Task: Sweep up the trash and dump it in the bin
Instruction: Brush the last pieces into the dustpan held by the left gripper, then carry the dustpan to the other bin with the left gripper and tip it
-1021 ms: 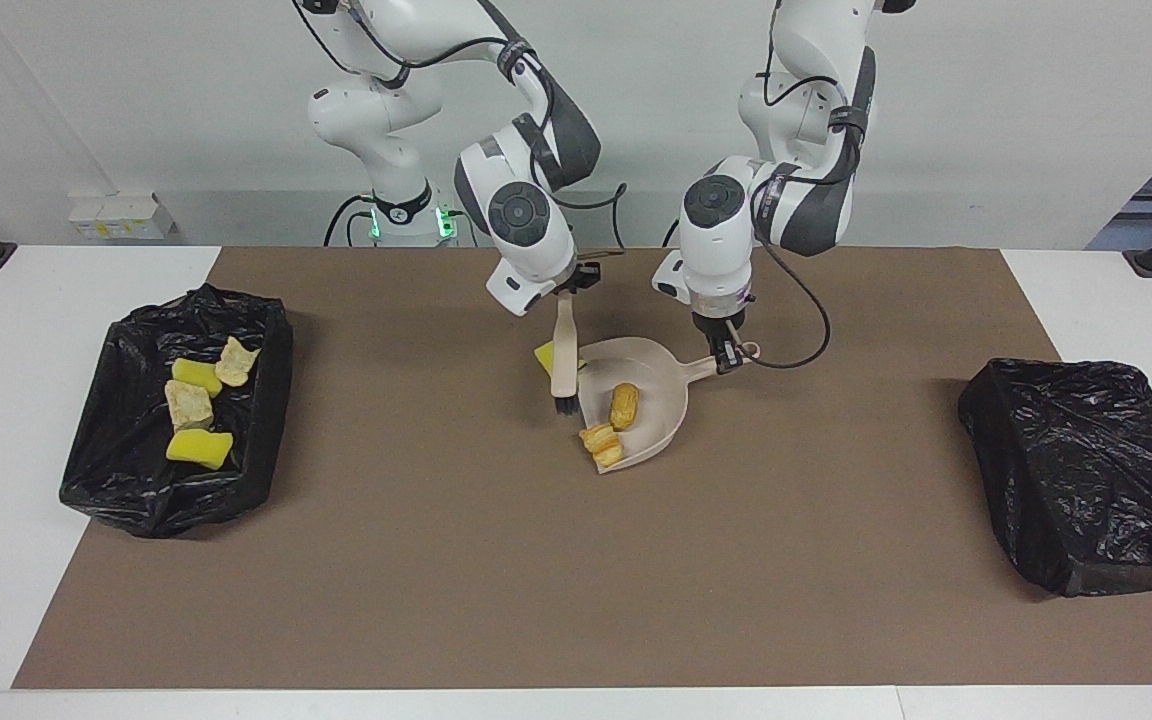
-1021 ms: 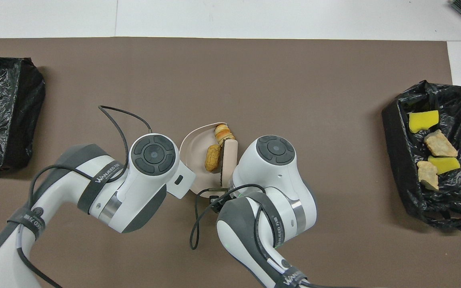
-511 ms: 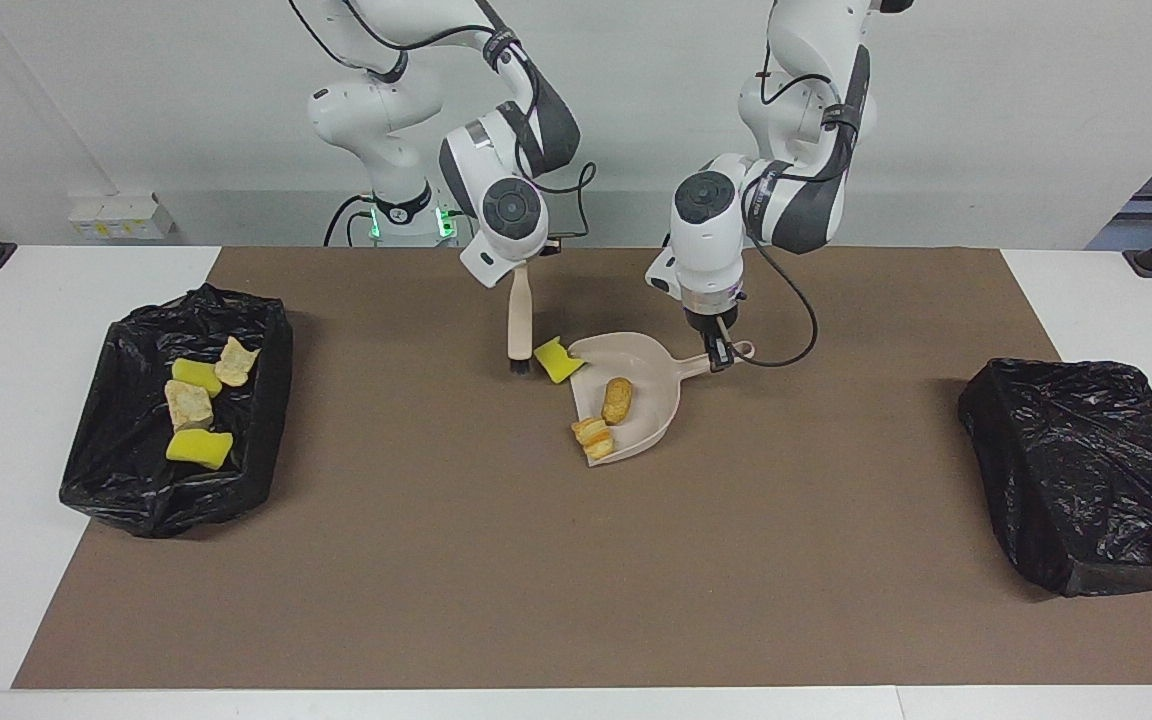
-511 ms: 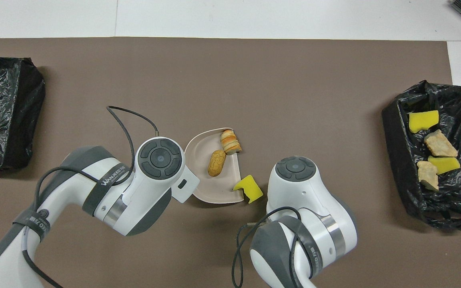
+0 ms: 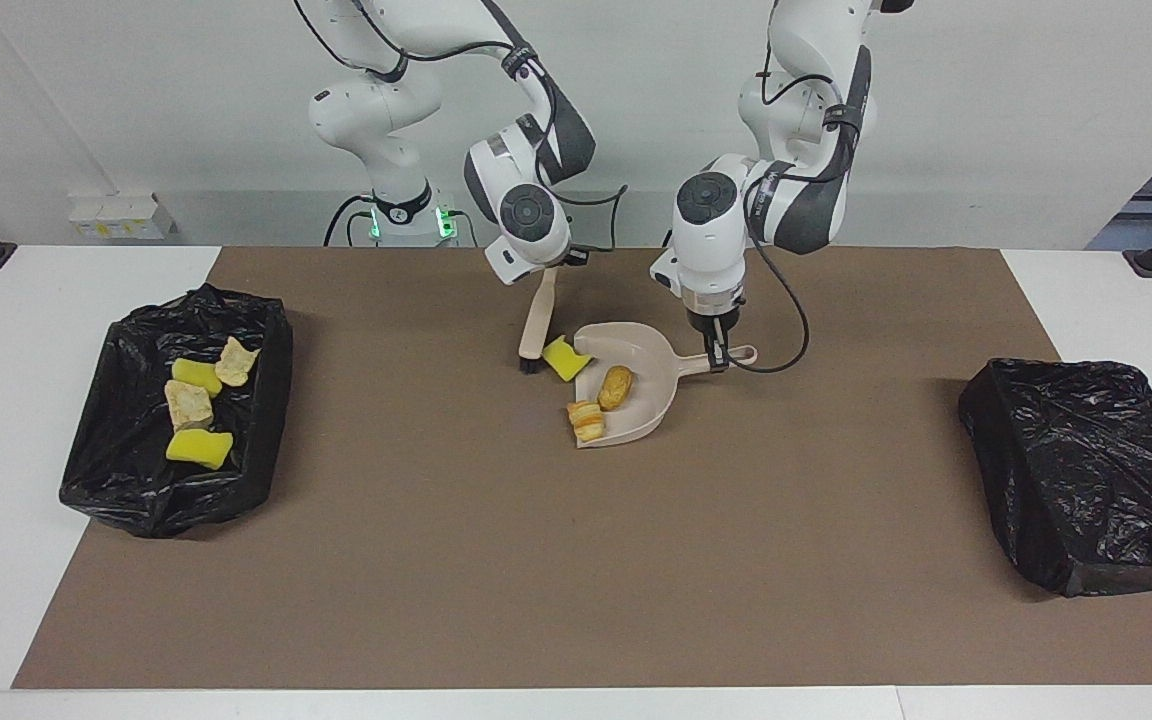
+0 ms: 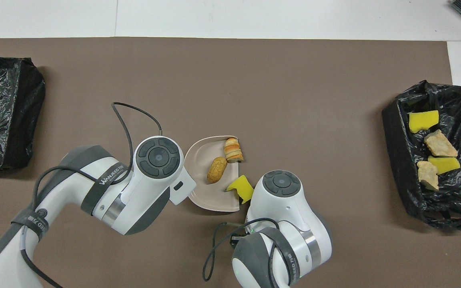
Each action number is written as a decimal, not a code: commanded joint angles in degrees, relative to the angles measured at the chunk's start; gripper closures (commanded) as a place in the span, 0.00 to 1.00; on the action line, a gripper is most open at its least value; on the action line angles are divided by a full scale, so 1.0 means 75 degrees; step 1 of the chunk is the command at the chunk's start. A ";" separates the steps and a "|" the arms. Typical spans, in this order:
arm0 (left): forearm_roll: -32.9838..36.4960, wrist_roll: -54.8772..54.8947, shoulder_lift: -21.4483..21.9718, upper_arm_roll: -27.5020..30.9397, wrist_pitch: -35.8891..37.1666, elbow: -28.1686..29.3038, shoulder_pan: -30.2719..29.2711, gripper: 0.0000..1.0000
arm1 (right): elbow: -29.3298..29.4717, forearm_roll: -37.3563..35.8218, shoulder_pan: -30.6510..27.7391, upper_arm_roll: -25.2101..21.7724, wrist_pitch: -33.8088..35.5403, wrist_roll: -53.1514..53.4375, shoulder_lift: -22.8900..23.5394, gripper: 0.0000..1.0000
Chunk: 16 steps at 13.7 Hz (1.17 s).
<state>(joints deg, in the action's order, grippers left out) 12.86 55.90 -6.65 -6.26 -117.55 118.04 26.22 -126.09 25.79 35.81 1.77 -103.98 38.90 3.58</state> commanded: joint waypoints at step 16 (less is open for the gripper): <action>-0.1126 0.2572 0.0558 0.0038 -0.0230 -0.0150 -0.2568 1.00 | 0.0067 -0.1048 -0.0417 0.0022 0.1502 -0.2202 -0.1249 1.00</action>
<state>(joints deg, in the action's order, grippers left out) 7.85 68.43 -4.72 -5.58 -118.83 117.80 10.88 -123.08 18.80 31.38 1.19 -91.61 19.90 -2.86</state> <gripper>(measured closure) 0.683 0.736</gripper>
